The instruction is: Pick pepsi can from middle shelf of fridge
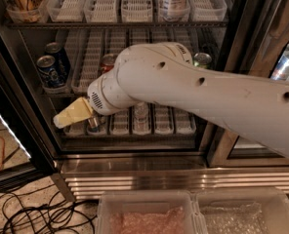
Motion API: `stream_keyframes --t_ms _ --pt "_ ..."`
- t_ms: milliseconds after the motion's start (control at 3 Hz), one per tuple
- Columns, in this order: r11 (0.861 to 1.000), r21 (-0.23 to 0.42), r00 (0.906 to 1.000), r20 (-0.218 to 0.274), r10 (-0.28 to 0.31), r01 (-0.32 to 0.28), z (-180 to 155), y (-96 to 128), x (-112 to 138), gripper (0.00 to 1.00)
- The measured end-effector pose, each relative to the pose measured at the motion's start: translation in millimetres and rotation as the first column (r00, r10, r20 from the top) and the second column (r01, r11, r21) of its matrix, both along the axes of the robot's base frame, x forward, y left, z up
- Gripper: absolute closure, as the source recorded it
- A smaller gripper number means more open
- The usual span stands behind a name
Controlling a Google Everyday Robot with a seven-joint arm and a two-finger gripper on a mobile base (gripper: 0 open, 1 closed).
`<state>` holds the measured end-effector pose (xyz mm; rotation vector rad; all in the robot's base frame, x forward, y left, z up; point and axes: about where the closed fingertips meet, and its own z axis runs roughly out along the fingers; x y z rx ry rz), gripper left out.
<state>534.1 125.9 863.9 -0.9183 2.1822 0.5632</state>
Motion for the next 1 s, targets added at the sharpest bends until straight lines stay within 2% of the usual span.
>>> stream_keyframes --t_ms 333,667,1000 --pt "0.999 -0.003 0.9985 0.014 -0.053 0.053 -11.5 16.5 15.0 0.0" --pt "0.994 0.013 0.9941 -0.007 -0.109 0.109 -18.6 26.7 23.2 0.0" --pt "0.991 0.024 0.9916 -0.02 -0.128 0.129 -17.2 27.3 23.2 0.0"
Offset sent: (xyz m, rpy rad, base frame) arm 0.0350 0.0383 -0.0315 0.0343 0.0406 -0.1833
